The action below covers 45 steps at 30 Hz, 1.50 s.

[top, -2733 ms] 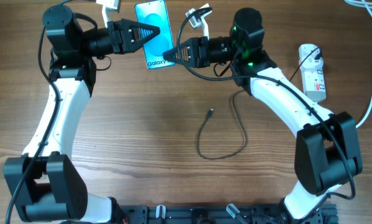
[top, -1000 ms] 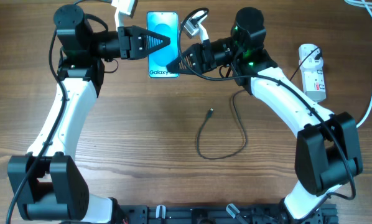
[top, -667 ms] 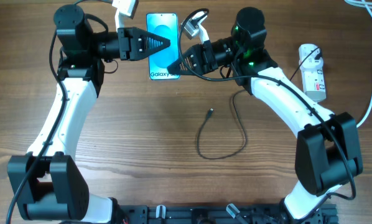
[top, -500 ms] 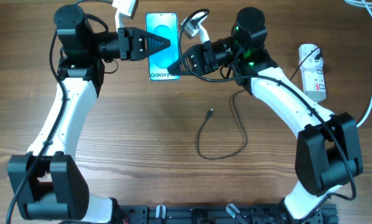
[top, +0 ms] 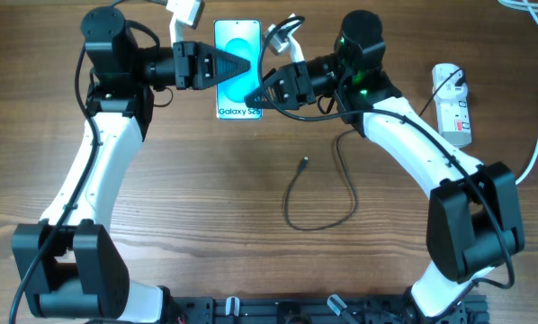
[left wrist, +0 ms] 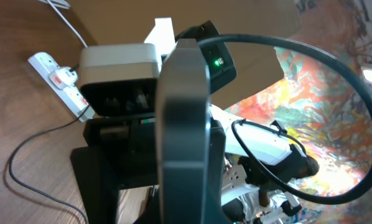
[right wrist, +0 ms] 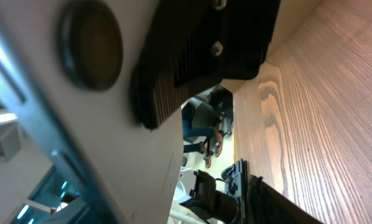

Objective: Plug charger to phone and switch on socket

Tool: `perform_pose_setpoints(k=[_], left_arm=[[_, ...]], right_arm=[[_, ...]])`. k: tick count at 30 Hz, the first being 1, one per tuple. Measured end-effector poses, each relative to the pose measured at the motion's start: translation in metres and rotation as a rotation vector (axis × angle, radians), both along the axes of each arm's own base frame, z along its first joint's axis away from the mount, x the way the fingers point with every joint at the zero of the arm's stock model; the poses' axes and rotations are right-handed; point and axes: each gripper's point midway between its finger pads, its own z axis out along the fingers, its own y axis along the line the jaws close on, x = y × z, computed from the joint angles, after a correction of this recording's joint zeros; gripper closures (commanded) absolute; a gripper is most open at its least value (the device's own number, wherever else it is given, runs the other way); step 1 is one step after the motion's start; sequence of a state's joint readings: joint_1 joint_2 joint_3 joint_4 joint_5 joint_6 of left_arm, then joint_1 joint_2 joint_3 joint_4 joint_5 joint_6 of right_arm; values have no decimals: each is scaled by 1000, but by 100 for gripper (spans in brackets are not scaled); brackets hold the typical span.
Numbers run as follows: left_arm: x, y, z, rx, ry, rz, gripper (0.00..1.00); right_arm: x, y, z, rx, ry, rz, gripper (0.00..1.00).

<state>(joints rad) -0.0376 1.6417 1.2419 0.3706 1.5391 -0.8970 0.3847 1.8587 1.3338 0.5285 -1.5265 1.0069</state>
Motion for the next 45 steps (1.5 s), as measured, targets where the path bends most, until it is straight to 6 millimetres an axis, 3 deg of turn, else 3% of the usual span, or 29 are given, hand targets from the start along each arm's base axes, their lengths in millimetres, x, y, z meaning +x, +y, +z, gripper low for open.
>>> perform_pose_setpoints(k=[6,9,12,16,19,23,28,32,34,35,38,42,45], left_arm=[[3,-1,-9,3,35,7,96],[13,0,-32,14,137,48,96],[25,2,-78,71,388,159,96],[27,16,-144,249,659,365,96],[20,38,-193,447,804,534,96],[8,69,-230,662,881,695,96],[2,97,-251,823,892,821,96],[3,107,-255,870,877,866,96],[4,110,-256,885,872,880,96],[4,110,-256,887,870,880,96],[4,111,-257,892,869,884,96],[3,112,-257,901,857,878,96],[3,112,-257,903,853,876,96]], right_arm=[[11,-11,0,7,-21,-36,19],[25,-27,-2,4,-16,-82,17],[32,-36,-14,-25,54,-113,17],[34,-39,-45,-99,181,-167,21],[37,-41,-81,-224,256,-264,25],[36,-59,-144,-517,317,-422,28],[23,-87,-197,-857,303,-526,37],[5,-97,-220,-1059,310,-554,36],[-8,-98,-230,-1170,286,-561,41],[-11,-94,-232,-1190,268,-558,47],[-21,-81,-234,-1227,256,-559,46],[-34,-65,-235,-1249,266,-559,75],[-37,-67,-238,-1291,284,-593,76]])
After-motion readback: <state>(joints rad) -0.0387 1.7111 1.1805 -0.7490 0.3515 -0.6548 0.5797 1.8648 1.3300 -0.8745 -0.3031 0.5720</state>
